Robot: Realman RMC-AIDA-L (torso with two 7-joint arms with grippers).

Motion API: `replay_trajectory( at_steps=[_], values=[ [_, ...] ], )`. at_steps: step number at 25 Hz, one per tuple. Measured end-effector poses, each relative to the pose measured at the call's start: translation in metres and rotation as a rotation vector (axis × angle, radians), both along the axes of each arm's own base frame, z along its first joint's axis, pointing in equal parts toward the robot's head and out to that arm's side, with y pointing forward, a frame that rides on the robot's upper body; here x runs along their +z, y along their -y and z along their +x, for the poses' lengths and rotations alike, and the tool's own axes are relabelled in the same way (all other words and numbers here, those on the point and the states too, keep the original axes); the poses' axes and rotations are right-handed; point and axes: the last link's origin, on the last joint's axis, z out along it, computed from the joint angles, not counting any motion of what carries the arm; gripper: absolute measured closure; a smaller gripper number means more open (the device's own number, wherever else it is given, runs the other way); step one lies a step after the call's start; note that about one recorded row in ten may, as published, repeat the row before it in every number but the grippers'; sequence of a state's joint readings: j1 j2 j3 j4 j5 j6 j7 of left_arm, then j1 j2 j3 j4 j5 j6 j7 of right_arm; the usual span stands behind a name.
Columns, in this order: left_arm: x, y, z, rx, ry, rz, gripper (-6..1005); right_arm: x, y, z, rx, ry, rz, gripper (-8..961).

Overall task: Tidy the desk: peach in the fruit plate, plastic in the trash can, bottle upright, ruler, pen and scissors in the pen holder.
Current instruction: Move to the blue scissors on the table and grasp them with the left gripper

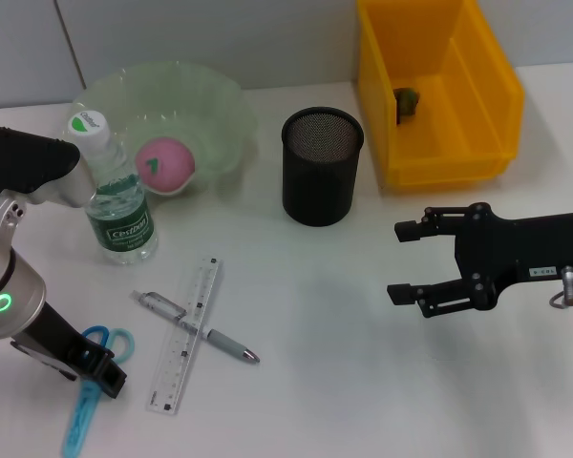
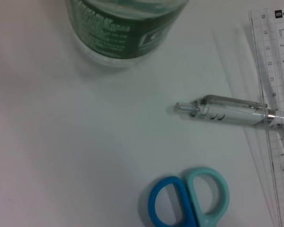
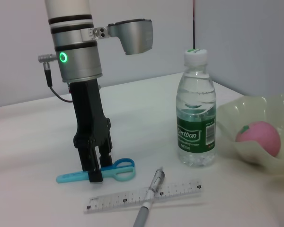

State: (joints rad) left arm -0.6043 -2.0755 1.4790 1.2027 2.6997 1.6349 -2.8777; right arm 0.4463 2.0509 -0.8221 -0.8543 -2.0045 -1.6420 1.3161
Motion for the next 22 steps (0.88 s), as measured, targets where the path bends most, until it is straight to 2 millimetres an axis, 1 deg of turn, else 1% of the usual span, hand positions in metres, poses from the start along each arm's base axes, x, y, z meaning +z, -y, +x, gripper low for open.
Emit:
replay_trajectory(
  at_steps=[10,22],
  values=[
    [0.0016,-0.0021,-0.0012,-0.01,-0.022,0.008,427,0.0,0.0004,-0.0001,0.001,-0.001,-0.003,174],
    [-0.001,-0.0018,0.0036,-0.028,-0.029,-0.013,568,0.0002,-0.0001,-0.0008,0.002,-0.002,-0.003,182]
  ],
)
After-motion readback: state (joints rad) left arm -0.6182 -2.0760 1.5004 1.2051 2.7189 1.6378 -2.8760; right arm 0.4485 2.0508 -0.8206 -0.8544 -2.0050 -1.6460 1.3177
